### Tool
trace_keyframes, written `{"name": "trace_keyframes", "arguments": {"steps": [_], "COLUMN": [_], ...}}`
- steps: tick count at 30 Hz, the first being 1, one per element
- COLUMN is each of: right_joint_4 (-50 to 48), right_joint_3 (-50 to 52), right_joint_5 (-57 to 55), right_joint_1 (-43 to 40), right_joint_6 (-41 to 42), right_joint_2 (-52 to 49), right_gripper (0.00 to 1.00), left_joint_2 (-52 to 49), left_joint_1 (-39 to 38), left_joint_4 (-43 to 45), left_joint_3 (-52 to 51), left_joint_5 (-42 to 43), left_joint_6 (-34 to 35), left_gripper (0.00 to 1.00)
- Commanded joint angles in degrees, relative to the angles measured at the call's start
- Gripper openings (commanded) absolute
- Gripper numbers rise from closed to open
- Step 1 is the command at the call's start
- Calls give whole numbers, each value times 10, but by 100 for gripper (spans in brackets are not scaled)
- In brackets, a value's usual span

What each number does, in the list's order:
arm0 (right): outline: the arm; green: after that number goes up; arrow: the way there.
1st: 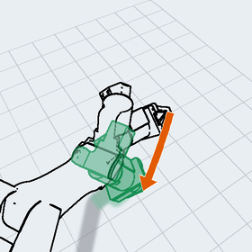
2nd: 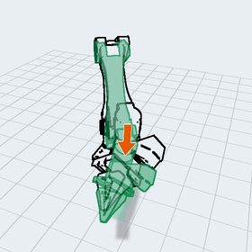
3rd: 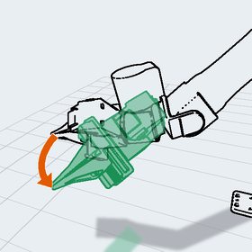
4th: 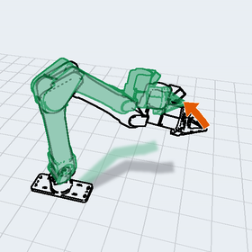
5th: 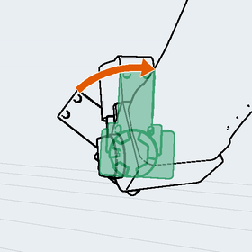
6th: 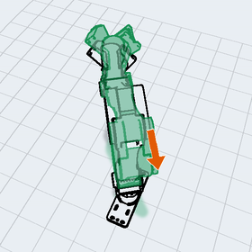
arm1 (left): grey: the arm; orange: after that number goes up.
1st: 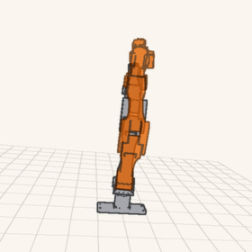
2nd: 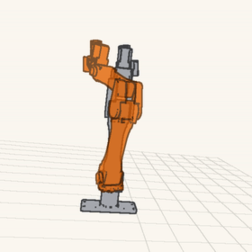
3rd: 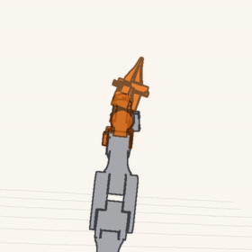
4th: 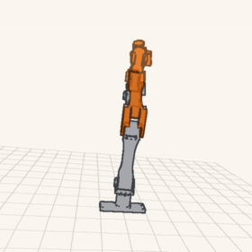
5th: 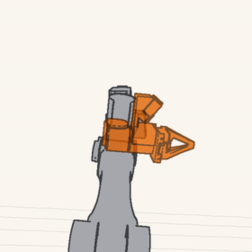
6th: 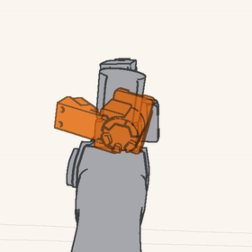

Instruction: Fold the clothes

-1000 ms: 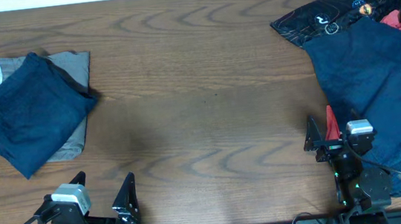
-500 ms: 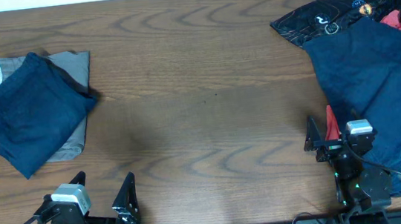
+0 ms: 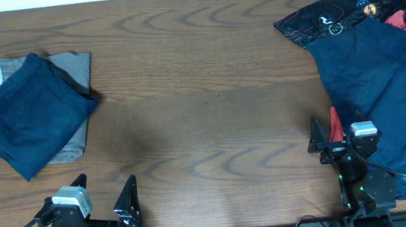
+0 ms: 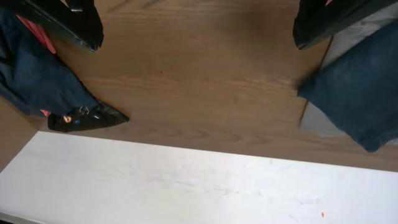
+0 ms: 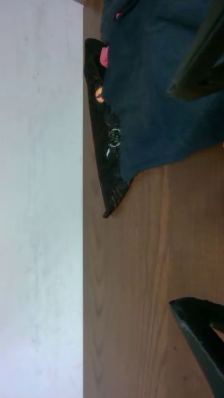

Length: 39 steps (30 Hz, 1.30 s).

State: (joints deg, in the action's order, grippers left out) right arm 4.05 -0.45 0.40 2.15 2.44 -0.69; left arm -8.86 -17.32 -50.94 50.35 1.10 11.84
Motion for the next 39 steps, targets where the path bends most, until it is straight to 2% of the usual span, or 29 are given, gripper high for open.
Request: {"name": "trace_keyframes", "arguments": {"steps": [1,7,15,21,31,34,39], "right_joint_4": [2,2,2,2,2,2,2], "right_joint_3": [1,1,1,1,1,1,1], "right_joint_5": [-1,-1,-1,-1,-1,-1,-1], "right_joint_1": [-7,-7,-7,-7,-7,-7,-7], "right_joint_6": [-8,-8,-8,-8,-8,-8,-8], "right_joint_2": [4,4,4,4,4,4,4], "right_gripper": [99,99,99,99,99,99,99], "left_joint_2": [1,2,15,87,88,88,88], "left_joint_1": [-1,19,190,231,230,230,230], "left_joint_4": [2,-26,-3,131,425,470,469], "left_joint_3": [0,-3,-115,-271,-465,-502,-501], "left_joint_5": [-5,-20,-18,-17,-7,-7,-7], "left_joint_6": [3,-27,-30,-30,-30,-30,-30], "left_gripper": [98,98,98,98,98,98,98]}}
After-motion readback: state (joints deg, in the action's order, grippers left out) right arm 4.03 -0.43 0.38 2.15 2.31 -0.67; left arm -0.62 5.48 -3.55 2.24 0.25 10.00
